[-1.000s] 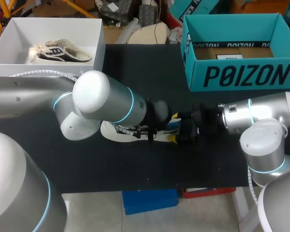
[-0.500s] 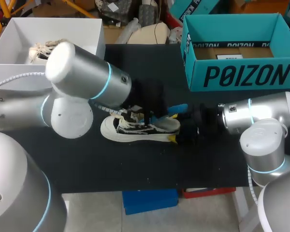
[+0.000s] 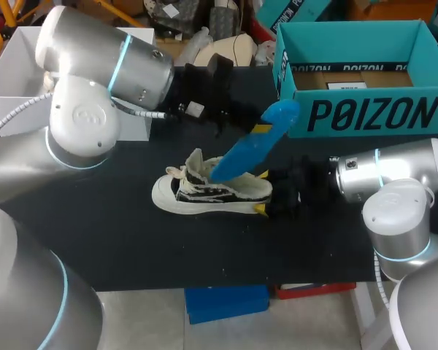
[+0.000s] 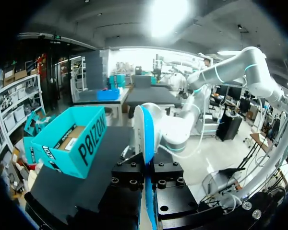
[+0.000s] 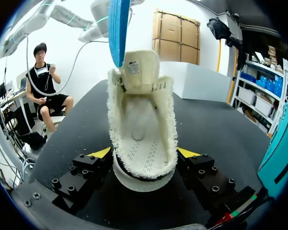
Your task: Take the shoe out of the shoebox, open the shoe tongue, remove and reinsert the insole, then place the shoe into the shoebox
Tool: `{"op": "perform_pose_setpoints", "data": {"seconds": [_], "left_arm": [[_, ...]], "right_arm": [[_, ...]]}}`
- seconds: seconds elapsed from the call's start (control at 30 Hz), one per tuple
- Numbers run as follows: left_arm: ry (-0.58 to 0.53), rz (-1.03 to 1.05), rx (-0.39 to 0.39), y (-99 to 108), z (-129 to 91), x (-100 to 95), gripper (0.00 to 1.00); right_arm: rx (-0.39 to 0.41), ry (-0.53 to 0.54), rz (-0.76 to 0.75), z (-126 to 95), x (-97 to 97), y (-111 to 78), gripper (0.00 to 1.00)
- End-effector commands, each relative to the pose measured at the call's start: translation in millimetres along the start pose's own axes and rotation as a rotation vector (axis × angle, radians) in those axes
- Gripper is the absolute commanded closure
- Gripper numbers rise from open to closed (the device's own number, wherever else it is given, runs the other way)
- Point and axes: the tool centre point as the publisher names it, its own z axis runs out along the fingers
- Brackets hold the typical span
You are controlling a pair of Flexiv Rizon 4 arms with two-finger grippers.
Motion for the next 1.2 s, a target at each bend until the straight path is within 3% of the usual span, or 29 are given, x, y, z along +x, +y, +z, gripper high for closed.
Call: {"op": "perform_pose_setpoints", "data": {"seconds": [0.03,0.43,0.47,0.67,0.8,1.2], "left_arm": [[0.101,0.006,0.008,5.0,-11.5,-3.8,1.0],[0.101,0.006,0.008,5.0,-11.5,-3.8,1.0],[0.114,-0.04,0.042,1.9,-16.0,-1.3,1.0],[0.178,-0.202,0.213,-37.9,-37.8,19.0,1.0],[0.23,-0.275,0.275,-65.4,-49.6,34.0,1.0],[0.209,-0.308,0.387,-134.8,-84.3,69.6,1.0]], "right_arm": [[0.001,-0.001,0.002,1.6,1.7,-3.0,1.0],[0.001,-0.001,0.002,1.6,1.7,-3.0,1.0],[0.001,-0.001,0.002,1.6,1.7,-3.0,1.0],[0.001,-0.001,0.002,1.6,1.7,-3.0,1.0],[0.001,-0.001,0.002,1.6,1.7,-3.0,1.0],[0.001,-0.001,0.002,1.6,1.7,-3.0,1.0]]}}
